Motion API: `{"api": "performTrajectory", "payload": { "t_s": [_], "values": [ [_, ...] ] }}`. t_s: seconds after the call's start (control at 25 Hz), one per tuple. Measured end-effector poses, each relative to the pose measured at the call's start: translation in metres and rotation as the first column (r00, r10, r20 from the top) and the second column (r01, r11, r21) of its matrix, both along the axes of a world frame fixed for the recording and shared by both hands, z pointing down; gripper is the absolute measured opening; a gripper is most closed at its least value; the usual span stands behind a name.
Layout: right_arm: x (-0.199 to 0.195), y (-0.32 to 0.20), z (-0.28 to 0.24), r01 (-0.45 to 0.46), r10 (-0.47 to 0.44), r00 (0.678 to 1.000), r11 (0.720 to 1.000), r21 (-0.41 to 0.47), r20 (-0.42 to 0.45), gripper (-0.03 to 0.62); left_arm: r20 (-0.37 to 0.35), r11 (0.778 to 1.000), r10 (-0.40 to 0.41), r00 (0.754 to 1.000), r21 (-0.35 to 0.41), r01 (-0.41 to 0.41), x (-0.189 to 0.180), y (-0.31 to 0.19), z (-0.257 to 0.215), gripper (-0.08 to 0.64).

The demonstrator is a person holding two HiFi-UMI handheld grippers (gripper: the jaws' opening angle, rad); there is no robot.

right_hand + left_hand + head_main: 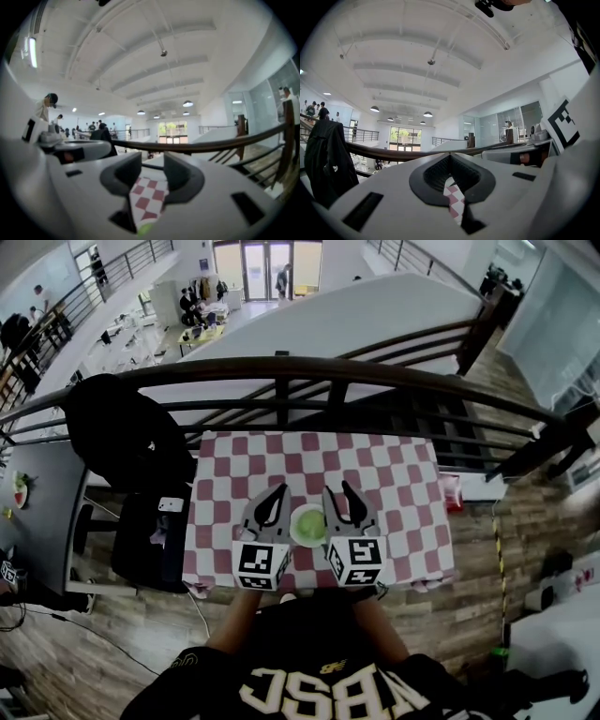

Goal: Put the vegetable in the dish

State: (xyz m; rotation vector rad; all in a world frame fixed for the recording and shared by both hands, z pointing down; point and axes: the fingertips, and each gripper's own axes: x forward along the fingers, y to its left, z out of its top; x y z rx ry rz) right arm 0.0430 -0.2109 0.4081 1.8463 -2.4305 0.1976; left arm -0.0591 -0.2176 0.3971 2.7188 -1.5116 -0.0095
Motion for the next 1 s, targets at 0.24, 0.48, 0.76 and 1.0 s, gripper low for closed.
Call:
{"api": "performTrajectory", "payload": {
  "t_s": [0.24, 0.48, 0.76, 1.0],
  "values": [
    [0.002, -0.001, -0.008, -0.032, 0.033, 0.999, 0.998, 0.045, -0.008, 0.067, 0.032, 1.000, -0.006, 0.999, 0.024, 0.005, 0.000, -0.001, 0.001, 0.018],
    [0.004, -0.006, -0.004, -0.061, 0.061, 0.998, 0.998, 0.023, 0.013, 0.018, 0.023, 0.999, -0.018, 1.000, 0.036, 0.017, -0.003, -0.007, -0.003, 0.018],
    [0.001, -0.012, -0.006, -0.048, 0.048, 0.999, 0.999, 0.025, -0.006, 0.017, 0.014, 0.999, -0.022, 1.000, 0.037, 0.021, -0.001, -0.009, -0.002, 0.018],
    [0.004, -0.013, -0.002, -0.064, 0.064, 0.998, 0.998, 0.018, -0.003, 0.017, 0.007, 0.997, -0.033, 0.999, 0.071, 0.032, -0.004, -0.009, -0.005, 0.018]
  ]
}}
